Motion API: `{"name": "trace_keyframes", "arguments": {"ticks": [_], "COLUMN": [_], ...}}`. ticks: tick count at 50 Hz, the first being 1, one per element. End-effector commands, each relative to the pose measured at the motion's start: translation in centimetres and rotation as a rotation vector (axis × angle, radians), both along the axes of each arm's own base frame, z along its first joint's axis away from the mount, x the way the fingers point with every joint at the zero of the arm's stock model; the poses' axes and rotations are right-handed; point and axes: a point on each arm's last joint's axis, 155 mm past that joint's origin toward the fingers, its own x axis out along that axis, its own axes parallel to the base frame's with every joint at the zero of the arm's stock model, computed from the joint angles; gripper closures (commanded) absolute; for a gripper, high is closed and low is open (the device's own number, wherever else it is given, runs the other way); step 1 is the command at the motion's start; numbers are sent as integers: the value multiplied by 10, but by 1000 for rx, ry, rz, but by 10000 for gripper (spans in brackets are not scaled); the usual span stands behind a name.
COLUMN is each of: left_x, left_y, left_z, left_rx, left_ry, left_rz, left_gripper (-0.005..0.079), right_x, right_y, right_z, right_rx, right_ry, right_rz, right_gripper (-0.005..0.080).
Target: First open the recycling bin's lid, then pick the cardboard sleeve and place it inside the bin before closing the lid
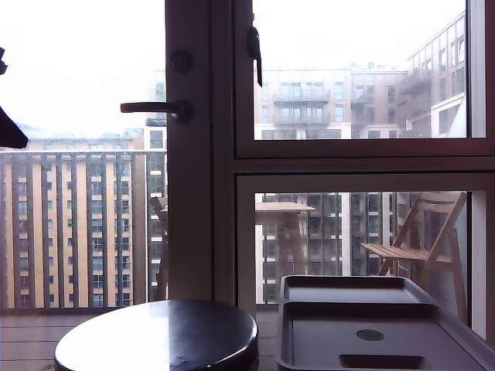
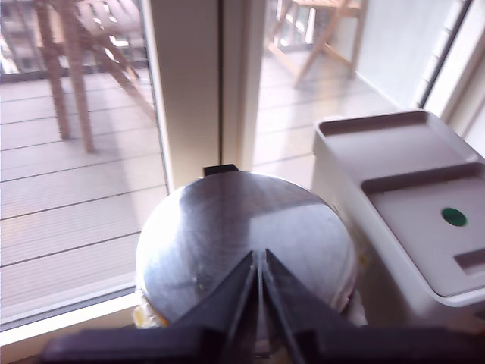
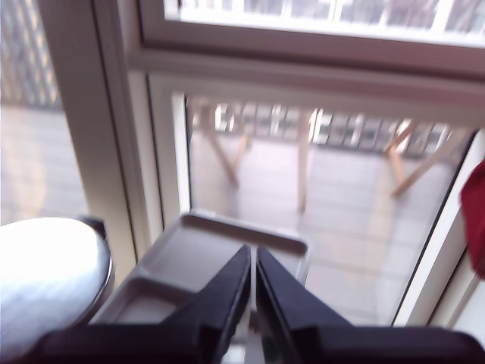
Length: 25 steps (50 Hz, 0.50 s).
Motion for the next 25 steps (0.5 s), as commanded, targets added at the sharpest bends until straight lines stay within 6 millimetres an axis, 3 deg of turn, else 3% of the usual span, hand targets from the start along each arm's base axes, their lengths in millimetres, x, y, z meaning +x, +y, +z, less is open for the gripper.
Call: {"name": "trace_keyframes", "arguments": {"ticks": [1,13,25], "left_x": [-6,-21,-41], "left_y": [1,8,15], "left_z": [-3,16,12], "left_rx": [-13,-19,-44], "left_ry": [-16,-135,-222], "left_rz": [5,28,57], "left_gripper": [761,761,761], "right_x": [-5,-26,-44], "right_y": [0,-1,-4], "right_z": [-14,-30,-37], "right_rx": [8,0,16], "right_ry": [7,-53,-119], "right_rz": [-2,-9,-25], "right_gripper": [765,765,765]}}
